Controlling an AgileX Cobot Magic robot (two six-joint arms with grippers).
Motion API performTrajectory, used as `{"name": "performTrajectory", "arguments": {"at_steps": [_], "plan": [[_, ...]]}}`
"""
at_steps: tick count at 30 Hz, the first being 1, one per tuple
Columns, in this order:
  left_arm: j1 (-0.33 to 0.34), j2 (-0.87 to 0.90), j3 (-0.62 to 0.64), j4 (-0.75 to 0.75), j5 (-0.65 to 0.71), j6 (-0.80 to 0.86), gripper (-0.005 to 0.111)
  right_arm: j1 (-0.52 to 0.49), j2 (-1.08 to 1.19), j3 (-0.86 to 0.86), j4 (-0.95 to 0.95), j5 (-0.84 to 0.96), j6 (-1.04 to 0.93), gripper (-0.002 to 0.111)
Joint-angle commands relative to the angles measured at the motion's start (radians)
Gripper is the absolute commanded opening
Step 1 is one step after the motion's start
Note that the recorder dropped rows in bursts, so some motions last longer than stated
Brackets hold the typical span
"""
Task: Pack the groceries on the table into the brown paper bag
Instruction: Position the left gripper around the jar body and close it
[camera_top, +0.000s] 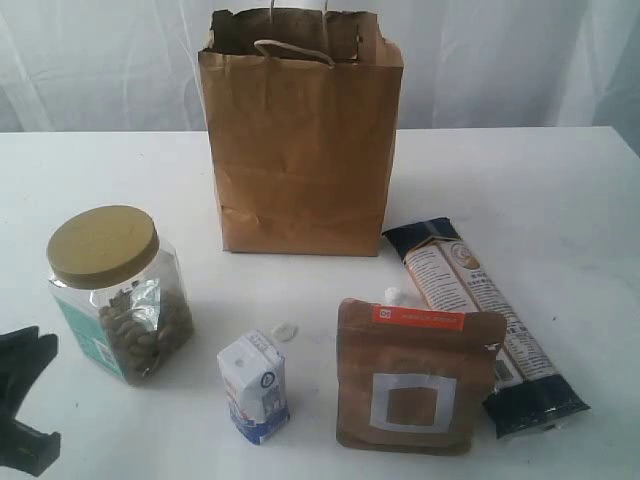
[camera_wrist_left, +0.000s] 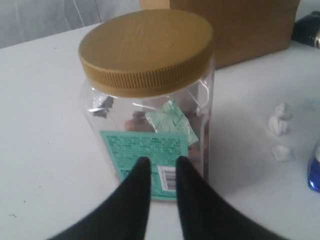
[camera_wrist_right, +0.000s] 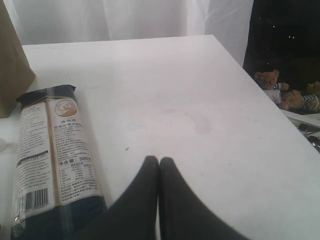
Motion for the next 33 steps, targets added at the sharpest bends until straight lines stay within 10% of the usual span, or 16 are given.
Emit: {"name": "performTrajectory", "arguments": {"at_steps": [1, 3, 25, 30, 33], "plan": [[0.002, -0.006, 0.005, 0.009, 0.093, 0.011, 0.082, -0.003, -0.005, 0.007, -0.004, -0.001, 0.002, 0.000], [0.002, -0.006, 0.005, 0.007, 0.088, 0.007, 0.105, -0.003, -0.005, 0.007, -0.004, -0.001, 0.002, 0.000], [0.002, 0.215, -0.098, 0.055, 0.095, 0.272, 0.105, -0.003, -0.005, 0.007, -0.004, -0.001, 0.002, 0.000], [0.021, 0.351, -0.106, -0.223, -0.274, 0.110, 0.105, -0.003, -0.005, 0.007, -0.004, -0.001, 0.002, 0.000], [0.082, 0.429, -0.087, -0.084, -0.260, -0.057, 0.105, -0.003, -0.005, 0.007, -0.004, -0.001, 0.002, 0.000]]}}
